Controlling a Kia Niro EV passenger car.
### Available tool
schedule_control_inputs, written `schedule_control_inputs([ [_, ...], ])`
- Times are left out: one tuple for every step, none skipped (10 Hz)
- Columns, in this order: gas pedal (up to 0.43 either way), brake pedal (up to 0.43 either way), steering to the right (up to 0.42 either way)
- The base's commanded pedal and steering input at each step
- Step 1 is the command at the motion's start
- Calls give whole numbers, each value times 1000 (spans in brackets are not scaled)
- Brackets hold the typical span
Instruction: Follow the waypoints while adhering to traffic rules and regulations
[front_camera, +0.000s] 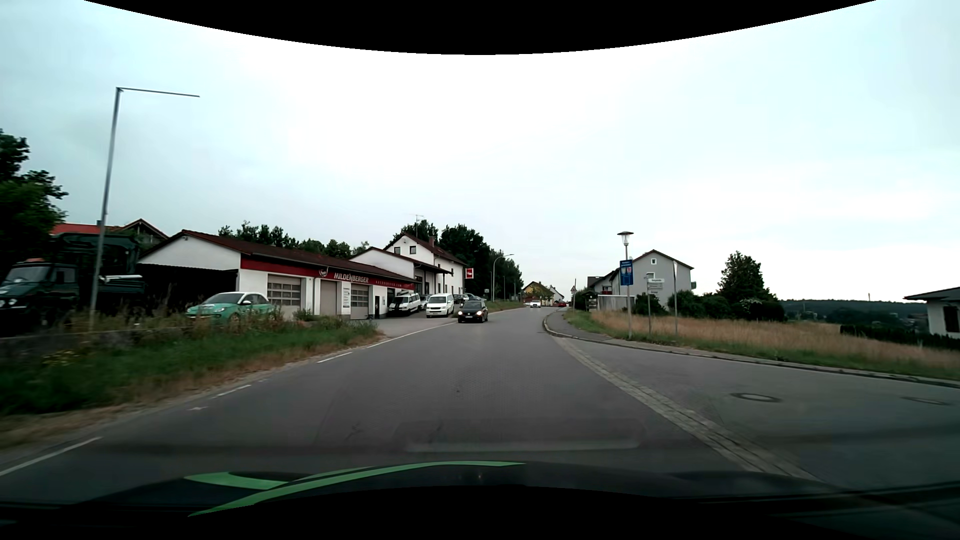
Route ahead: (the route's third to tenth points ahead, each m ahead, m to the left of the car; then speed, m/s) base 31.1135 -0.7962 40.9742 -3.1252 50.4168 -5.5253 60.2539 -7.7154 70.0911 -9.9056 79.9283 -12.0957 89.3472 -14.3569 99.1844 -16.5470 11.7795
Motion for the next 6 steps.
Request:
schedule_control_inputs([
  [67,0,22],
  [67,0,22],
  [79,0,21],
  [79,0,21],
  [79,0,21],
  [79,0,21],
])
